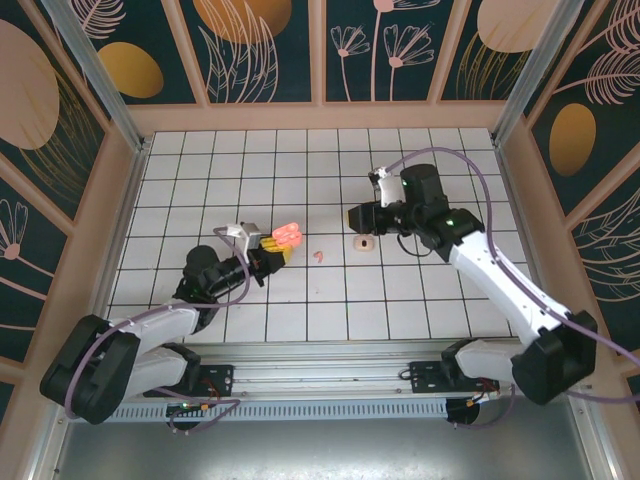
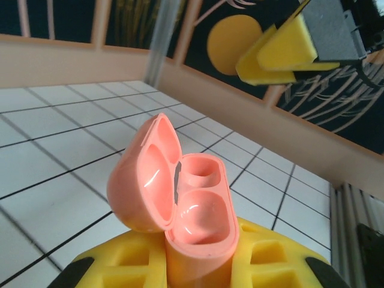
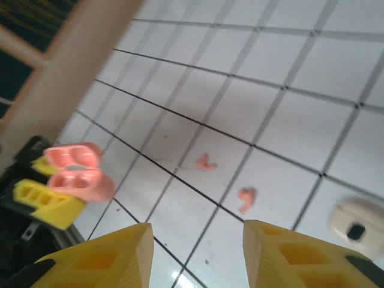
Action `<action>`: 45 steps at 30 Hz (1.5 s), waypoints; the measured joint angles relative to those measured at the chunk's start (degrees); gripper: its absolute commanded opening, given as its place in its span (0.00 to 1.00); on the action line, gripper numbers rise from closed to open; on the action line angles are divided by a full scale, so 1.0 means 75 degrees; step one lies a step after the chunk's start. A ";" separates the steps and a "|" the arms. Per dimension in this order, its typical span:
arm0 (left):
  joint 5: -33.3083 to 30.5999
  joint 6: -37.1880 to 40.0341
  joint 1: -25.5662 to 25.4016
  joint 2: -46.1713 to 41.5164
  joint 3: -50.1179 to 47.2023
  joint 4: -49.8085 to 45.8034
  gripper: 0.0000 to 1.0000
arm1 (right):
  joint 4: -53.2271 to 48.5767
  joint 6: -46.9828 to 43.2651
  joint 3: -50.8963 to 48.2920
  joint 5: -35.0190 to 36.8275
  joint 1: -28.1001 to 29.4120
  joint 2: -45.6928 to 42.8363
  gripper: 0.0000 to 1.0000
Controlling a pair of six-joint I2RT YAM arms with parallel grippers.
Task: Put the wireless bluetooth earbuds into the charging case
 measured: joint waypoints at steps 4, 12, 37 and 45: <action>-0.0516 -0.0341 0.0219 0.0000 -0.0414 0.0414 0.14 | -0.0953 0.0962 0.0749 0.0731 0.0300 0.1014 0.42; -0.1285 -0.0752 0.0408 0.0032 -0.0833 0.0819 0.14 | -0.2066 0.1871 0.2349 0.1495 0.1329 0.3325 0.43; -0.1982 -0.0860 0.0507 -0.0557 -0.1078 0.0606 0.14 | -0.4197 0.1483 0.5759 0.2506 0.1988 0.7685 0.46; -0.2043 -0.0860 0.0507 -0.0574 -0.1078 0.0490 0.14 | -0.4342 0.1431 0.5770 0.2518 0.2040 0.7764 0.42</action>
